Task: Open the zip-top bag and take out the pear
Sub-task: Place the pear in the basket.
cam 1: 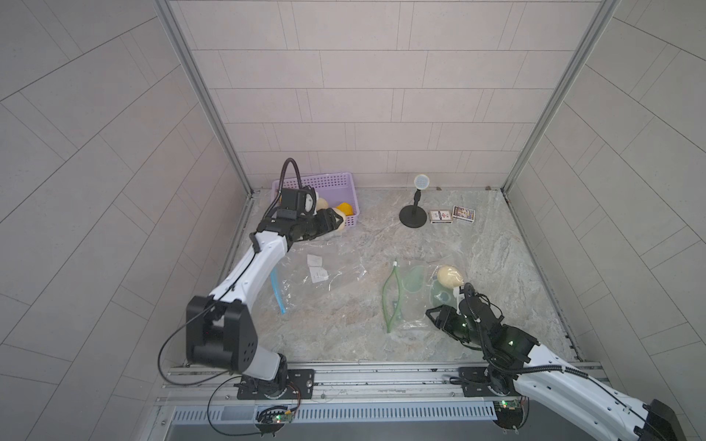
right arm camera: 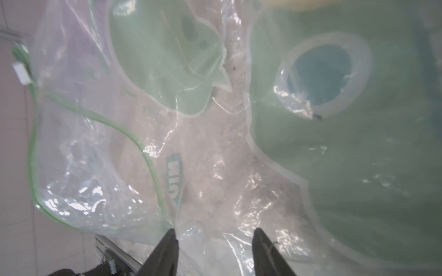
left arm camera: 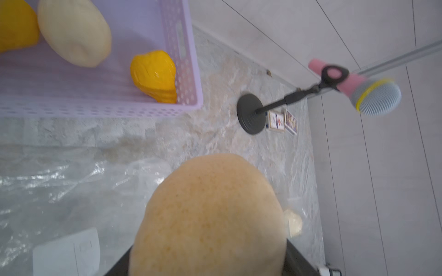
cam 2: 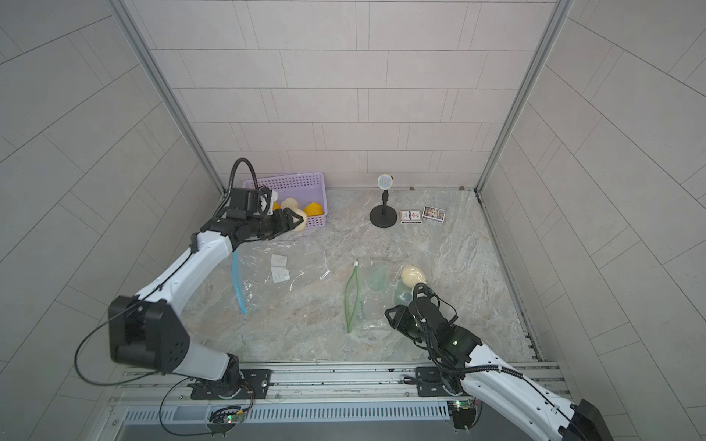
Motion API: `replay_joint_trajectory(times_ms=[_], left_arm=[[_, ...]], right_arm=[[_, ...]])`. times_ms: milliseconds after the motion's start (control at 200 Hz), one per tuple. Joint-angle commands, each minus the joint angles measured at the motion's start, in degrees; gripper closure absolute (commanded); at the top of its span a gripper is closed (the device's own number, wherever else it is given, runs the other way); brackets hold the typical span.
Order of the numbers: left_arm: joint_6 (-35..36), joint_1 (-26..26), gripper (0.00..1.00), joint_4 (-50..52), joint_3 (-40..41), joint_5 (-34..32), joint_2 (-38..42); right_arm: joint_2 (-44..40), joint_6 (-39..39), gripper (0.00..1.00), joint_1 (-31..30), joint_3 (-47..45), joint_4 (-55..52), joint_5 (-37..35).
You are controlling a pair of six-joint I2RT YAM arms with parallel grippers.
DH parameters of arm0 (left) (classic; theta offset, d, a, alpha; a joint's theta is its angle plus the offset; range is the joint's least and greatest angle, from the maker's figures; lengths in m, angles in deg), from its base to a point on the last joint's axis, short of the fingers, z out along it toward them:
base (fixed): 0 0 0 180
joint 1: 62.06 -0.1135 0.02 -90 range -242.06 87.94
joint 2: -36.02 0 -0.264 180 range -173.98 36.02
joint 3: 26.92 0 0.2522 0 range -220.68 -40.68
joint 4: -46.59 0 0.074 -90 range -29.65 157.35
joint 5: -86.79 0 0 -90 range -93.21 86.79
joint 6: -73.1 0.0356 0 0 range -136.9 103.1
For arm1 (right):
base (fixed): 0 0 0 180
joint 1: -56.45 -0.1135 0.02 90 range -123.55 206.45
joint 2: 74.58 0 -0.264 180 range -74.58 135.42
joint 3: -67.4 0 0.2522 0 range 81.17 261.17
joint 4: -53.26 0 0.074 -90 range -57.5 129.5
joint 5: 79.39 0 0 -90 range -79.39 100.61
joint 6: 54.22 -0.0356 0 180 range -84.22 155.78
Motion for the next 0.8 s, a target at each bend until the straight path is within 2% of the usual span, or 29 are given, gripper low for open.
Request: replay_joint_trajectory(times_ms=[0,70,100,170,220,275,335,400,510,585,660,680,751,796], left_arm=[[2.17,-3.50,0.44,0.41,-9.63,-0.51,-11.97],[1.69,-3.94,0.39,-0.07,-18.35,0.51,-20.49],[1.78,-3.91,0.33,0.86,-22.73,0.70,-24.09],[2.87,-3.91,0.01,5.61,-32.95,1.42,-31.29],[3.98,-3.97,0.00,8.10,-37.56,0.75,-33.72],[3.65,-4.00,0.00,7.36,-37.91,0.93,-32.83],[2.71,-3.76,0.00,6.63,-35.90,1.57,-29.19],[2.58,-2.83,0.00,5.92,-30.32,1.25,-23.42],[1.07,0.13,0.00,2.67,-15.67,2.26,-10.80],[-0.49,2.81,0.00,-1.60,-4.34,5.13,-2.93],[-0.19,6.56,0.00,-3.20,5.31,6.78,3.77],[-0.63,7.15,0.04,-3.46,7.65,7.84,5.21],[-2.54,10.65,0.39,-4.66,16.02,9.26,9.88],[-4.26,13.50,0.51,-6.37,20.77,10.04,12.66]], right_arm=[[2.45,4.94,0.40,4.51,4.69,-0.51,5.32],[5.94,8.90,0.39,7.76,7.06,-1.19,8.70],[7.57,10.69,0.39,8.85,8.18,-1.26,9.94],[11.71,14.16,0.38,11.89,11.40,-1.98,13.11],[14.19,16.46,0.38,13.87,13.70,-2.77,15.31],[15.74,19.50,0.38,15.65,16.73,-6.01,15.18],[16.16,23.00,0.38,18.40,19.68,-10.72,13.07],[17.13,26.96,0.37,22.57,22.71,-14.37,11.88],[21.05,31.48,0.37,30.65,26.41,-15.73,12.46],[24.64,33.56,0.38,33.43,28.64,-15.07,11.15],[28.60,35.55,0.39,34.90,30.83,-13.53,13.40],[29.52,36.17,0.39,35.27,31.51,-13.83,13.45],[31.86,37.89,0.42,37.00,33.25,-14.77,14.75],[32.47,38.59,0.43,38.15,33.69,-14.80,16.54]])
